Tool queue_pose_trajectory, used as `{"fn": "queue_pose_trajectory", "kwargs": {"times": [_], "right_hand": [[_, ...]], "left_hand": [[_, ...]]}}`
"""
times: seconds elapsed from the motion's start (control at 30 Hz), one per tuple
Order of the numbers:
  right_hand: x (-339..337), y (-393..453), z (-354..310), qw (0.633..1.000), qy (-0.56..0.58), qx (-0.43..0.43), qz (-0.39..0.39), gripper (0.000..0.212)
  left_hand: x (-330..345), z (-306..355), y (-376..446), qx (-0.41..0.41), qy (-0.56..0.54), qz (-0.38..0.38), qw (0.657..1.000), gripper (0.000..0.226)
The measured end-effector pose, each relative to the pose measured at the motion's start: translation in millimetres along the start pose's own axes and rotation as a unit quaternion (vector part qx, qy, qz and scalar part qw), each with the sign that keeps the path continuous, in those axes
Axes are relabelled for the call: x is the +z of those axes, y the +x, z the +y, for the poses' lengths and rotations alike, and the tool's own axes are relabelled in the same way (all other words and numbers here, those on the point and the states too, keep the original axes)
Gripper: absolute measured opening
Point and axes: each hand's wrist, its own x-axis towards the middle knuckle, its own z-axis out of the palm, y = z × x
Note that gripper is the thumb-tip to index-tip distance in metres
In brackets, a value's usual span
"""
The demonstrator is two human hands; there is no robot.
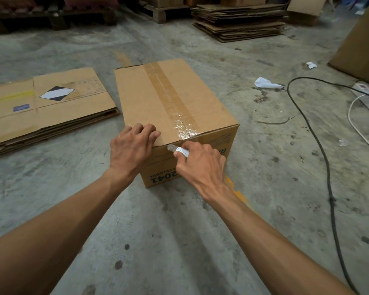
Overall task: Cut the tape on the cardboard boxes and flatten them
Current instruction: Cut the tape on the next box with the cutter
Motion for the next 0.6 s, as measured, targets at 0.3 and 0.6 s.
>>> {"fn": "queue_pose_trajectory", "kwargs": {"times": [0.3, 0.6], "right_hand": [[6.2, -7.3, -11.6, 0.999, 0.027, 0.033, -0.012, 0.035], [-2.7, -1.1, 2.9, 0.996, 0.031, 0.082, 0.013, 0.033]], "left_hand": [[1.1, -2.5, -3.4, -0.010, -0.011, 0.005, 1.000, 0.048], [2.2, 0.4, -3.2, -0.024, -0.011, 0.013, 1.000, 0.047]]}}
